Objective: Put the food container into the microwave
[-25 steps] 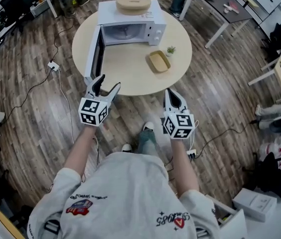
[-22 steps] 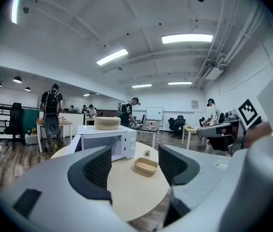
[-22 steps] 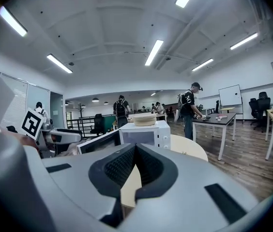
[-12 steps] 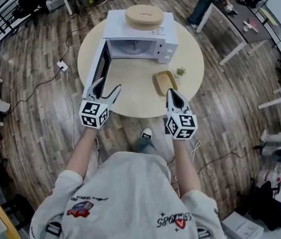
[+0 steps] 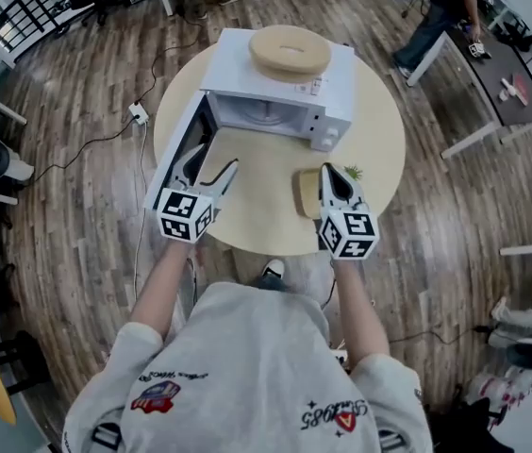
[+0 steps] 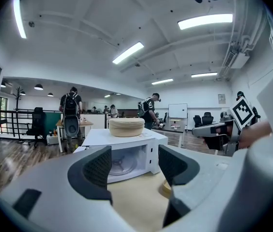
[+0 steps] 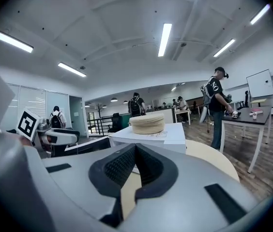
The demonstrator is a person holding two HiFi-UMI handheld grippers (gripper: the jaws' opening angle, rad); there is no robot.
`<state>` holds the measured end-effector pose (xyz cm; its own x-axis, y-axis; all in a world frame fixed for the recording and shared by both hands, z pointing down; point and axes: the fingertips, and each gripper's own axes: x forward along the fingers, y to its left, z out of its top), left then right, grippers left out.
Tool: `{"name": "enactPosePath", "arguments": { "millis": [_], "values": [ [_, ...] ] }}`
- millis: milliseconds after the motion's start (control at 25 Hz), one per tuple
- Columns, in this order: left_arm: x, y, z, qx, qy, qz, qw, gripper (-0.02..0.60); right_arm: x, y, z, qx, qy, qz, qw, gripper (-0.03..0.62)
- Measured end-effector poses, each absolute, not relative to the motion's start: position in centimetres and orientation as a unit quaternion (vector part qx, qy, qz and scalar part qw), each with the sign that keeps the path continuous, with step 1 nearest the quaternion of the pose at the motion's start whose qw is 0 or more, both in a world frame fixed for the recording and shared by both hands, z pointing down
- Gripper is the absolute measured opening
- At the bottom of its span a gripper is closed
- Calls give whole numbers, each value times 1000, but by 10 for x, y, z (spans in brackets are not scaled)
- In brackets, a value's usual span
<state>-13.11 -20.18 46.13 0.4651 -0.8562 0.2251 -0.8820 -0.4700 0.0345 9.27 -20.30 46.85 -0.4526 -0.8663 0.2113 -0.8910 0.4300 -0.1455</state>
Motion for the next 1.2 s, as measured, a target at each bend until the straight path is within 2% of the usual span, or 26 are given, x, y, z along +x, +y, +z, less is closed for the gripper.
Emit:
{"name": "enactPosePath", "arguments": {
  "millis": [680,1200],
  "values": [
    [-120,-248,471,854,-507,90,80,298,103,-250,473,514,-848,124,44,-8],
    [-41,-274,501,903,-396,151,67,296,158,-246,491,564,-811,145,52,-8]
  ]
}}
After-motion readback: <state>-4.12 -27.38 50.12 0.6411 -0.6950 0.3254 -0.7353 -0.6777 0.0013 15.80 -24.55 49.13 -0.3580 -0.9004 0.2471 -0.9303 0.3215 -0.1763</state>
